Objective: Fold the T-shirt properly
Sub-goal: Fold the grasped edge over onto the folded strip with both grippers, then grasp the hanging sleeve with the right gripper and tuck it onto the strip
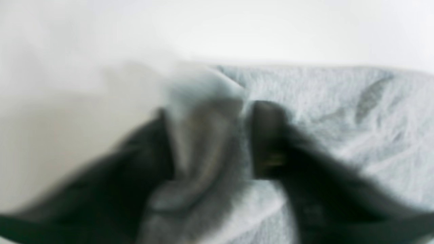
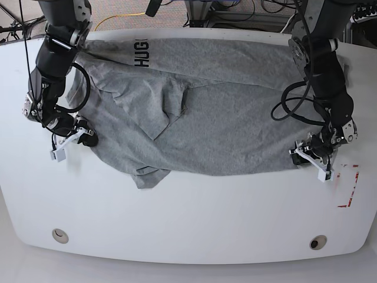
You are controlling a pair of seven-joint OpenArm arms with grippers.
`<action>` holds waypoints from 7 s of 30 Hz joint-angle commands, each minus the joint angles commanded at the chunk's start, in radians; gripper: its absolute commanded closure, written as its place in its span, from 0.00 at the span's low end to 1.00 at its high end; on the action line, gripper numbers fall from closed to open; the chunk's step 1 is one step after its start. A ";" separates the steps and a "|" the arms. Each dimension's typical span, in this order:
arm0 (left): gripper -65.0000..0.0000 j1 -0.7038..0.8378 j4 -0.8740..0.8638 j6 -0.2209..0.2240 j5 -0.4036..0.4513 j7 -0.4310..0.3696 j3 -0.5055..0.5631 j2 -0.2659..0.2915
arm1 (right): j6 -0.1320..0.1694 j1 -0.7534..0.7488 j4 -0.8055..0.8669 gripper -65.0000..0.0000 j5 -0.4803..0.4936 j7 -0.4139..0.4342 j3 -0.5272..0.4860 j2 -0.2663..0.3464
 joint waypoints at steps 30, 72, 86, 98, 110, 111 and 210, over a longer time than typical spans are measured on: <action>1.00 0.213 0.657 -0.157 -0.002 0.285 -0.003 -0.031 | 0.000 -0.167 0.601 1.00 0.012 -0.172 0.012 0.029; 0.38 0.761 0.974 -0.193 0.008 0.442 -0.127 -0.054 | 0.000 -0.678 0.910 0.26 0.014 -0.305 0.269 -0.097; 0.38 0.712 1.039 -0.193 -0.002 0.442 -0.161 -0.051 | 0.000 -0.506 0.965 0.16 0.011 -0.305 0.226 -0.132; 0.38 0.707 1.037 -0.193 0.006 0.442 -0.167 -0.051 | 0.000 -0.299 0.644 0.16 0.003 -0.293 -0.005 -0.161; 0.38 0.736 1.036 -0.193 0.006 0.437 -0.169 -0.051 | 0.000 -0.218 0.493 0.16 0.003 -0.213 -0.153 -0.164; 0.38 0.736 1.036 -0.193 0.006 0.437 -0.169 -0.051 | 0.000 -0.218 0.479 0.16 0.003 -0.199 -0.166 -0.164; 0.25 0.563 0.795 -0.193 -0.431 0.664 -0.489 -0.127 | 0.000 -0.638 0.848 0.87 -0.107 -0.288 -0.046 -0.261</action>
